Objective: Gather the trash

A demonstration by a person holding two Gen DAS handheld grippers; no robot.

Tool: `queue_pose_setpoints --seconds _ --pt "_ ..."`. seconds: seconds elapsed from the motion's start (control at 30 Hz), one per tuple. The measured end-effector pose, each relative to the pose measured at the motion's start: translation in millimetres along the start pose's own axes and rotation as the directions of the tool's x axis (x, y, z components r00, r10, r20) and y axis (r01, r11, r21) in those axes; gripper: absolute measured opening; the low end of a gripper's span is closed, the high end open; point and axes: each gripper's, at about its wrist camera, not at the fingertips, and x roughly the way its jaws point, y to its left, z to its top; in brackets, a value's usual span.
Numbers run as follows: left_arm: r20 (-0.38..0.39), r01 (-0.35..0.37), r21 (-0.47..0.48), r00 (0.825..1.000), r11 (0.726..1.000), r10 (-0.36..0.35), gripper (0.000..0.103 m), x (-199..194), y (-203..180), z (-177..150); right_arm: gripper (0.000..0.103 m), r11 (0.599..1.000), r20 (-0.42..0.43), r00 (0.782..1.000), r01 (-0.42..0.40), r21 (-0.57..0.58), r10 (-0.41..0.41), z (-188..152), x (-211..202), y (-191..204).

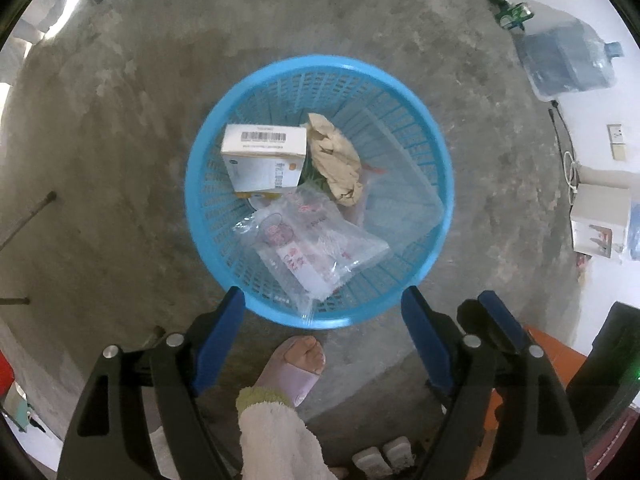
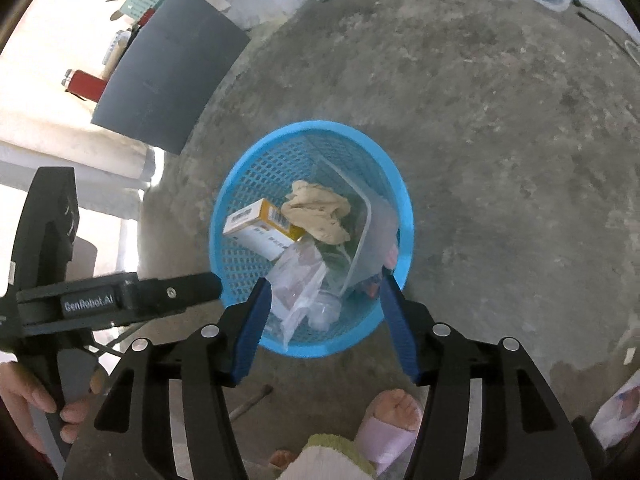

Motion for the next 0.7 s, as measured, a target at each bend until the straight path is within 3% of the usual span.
queue_pose_setpoints --seconds 0.2,0.37,0.53,0.7 --pt "0.069 0.074 -0.004 0.995 0.997 -0.074 0.078 -62.6 10.6 -35.4 0.061 0.999 0.078 0.997 0.025 -0.022 -0.023 -29.2 -57.7 20.9" --pt "0.146 0.177 0.1 0.971 0.979 -0.191 0.078 -132.7 22.3 -92.3 0.07 0.994 0.193 0.98 0.066 -0.082 -0.05 -78.0 -128.2 50.8" --pt "0.198 0.267 0.218 0.93 0.939 -0.311 0.079 -197.5 43.8 -159.6 0.073 0.989 0.266 0.962 0.098 -0.107 -0.066 -134.2 -178.0 85.2" --pt "0.27 0.279 0.328 0.888 0.903 -0.372 0.08 -248.9 73.4 -212.7 0.074 0.991 0.302 0.953 0.073 -0.113 -0.036 -182.5 -204.5 126.1"
